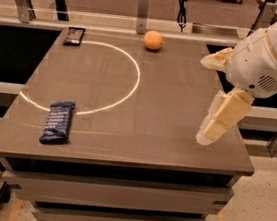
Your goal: Pick rxbar blueberry
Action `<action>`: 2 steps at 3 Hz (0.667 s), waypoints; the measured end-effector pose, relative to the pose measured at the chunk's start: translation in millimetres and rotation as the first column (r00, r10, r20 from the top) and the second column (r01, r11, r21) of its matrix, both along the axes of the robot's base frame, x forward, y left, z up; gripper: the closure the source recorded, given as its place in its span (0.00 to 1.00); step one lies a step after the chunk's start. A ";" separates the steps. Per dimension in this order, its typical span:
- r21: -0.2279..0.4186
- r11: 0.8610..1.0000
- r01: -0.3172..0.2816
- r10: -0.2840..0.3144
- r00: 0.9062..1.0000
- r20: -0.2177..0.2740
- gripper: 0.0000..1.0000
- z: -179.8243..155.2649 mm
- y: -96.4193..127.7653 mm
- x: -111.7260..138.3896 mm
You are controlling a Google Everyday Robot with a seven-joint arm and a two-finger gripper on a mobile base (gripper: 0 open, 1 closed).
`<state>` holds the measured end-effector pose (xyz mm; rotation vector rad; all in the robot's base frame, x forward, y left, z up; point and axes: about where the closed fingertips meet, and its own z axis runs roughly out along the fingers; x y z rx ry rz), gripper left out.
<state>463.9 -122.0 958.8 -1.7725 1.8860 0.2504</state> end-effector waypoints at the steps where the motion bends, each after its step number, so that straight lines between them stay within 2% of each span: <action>1: 0.049 0.997 -0.058 0.060 0.998 -0.037 0.00 -19.0 43.2 5.0; 2: 0.089 0.988 -0.126 0.132 0.990 -0.059 0.00 -40.1 91.0 9.5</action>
Offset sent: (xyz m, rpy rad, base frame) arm 0.0165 0.1456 -0.0661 0.1333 0.0968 0.2103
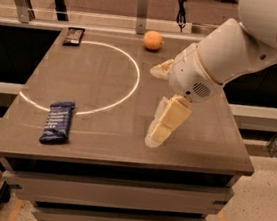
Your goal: Pick rxbar blueberry
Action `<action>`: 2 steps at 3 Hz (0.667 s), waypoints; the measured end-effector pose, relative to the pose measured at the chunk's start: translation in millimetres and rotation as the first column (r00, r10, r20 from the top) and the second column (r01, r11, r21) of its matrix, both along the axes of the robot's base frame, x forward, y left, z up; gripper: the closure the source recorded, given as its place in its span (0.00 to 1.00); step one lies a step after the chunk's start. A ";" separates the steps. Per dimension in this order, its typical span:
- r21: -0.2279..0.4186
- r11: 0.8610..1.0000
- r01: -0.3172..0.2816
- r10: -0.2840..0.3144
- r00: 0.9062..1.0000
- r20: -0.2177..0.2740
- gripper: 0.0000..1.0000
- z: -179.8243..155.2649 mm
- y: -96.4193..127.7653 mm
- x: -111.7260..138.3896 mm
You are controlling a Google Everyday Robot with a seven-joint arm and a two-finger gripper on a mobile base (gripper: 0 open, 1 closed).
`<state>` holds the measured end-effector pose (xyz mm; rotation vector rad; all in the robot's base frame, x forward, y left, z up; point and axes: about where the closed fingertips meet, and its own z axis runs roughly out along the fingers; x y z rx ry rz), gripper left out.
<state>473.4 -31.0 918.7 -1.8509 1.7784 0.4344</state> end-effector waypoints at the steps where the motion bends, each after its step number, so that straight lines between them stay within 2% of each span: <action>1: 0.047 0.997 -0.065 0.066 0.998 -0.017 0.00 -21.0 44.4 5.6; 2: 0.117 0.988 -0.102 0.105 0.994 -0.022 0.00 -37.1 96.2 17.9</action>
Offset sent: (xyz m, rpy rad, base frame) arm 0.0324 0.1518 -0.0575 0.1975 0.0534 0.1459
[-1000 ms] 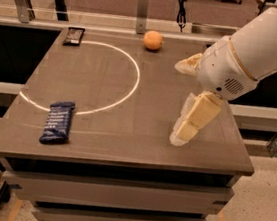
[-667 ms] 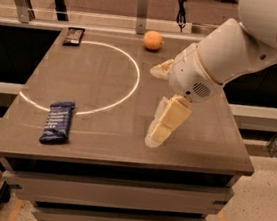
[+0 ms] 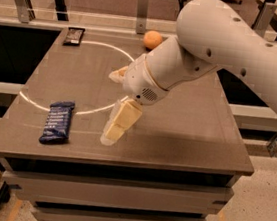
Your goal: Pick rxbar blueberry
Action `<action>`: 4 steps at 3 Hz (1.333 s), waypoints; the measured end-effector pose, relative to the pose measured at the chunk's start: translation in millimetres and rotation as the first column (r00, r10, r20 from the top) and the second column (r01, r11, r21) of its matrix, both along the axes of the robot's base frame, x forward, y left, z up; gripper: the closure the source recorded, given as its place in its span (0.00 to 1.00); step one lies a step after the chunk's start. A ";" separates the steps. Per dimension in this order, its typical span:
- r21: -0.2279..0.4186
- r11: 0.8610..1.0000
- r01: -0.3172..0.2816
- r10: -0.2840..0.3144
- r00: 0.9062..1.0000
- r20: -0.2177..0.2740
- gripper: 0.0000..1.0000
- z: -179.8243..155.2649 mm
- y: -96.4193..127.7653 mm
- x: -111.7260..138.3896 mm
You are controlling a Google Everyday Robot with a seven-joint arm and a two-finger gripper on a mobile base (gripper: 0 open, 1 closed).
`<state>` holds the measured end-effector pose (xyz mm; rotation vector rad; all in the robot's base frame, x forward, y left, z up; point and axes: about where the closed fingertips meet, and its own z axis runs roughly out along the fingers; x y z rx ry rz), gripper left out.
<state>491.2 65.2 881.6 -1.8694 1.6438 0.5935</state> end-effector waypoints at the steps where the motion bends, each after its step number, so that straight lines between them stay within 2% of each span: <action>1: 0.000 1.000 0.000 0.000 1.000 0.000 0.00 0.0 0.0 0.0; 2: 0.032 0.999 0.004 -0.005 1.000 0.013 0.00 -0.6 10.4 2.2; 3: 0.081 0.997 -0.009 0.007 1.000 0.020 0.00 -2.2 35.7 5.3; 4: 0.113 0.992 -0.053 0.053 0.999 0.002 0.00 -10.0 65.7 8.3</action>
Offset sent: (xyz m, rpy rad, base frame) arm 0.0090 0.0242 -0.0038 0.0877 -0.0280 -0.0185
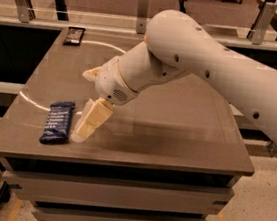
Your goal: Pick rxbar blueberry
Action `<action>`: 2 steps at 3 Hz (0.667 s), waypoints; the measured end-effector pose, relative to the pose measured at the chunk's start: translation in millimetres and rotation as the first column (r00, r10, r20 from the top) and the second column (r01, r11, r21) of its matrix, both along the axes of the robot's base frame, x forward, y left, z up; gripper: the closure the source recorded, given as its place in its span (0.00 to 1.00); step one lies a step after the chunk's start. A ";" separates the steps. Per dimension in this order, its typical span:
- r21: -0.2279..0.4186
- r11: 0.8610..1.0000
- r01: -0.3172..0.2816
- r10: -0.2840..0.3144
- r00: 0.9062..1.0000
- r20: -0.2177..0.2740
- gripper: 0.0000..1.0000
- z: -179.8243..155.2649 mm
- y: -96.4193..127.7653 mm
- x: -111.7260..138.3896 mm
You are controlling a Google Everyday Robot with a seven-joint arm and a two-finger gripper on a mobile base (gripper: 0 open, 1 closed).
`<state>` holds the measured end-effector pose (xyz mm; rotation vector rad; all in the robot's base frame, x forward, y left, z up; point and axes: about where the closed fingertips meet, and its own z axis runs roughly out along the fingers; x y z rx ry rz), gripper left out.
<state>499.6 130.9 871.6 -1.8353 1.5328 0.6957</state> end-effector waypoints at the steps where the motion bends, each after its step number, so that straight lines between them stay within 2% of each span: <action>1: 0.022 0.999 -0.050 0.050 0.998 -0.026 0.00 -9.2 29.1 3.1; 2: 0.041 0.995 -0.096 0.098 0.994 -0.050 0.00 -18.1 54.0 3.5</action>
Offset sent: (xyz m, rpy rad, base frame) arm 0.0068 0.0819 -0.0288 0.0632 0.0839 0.1490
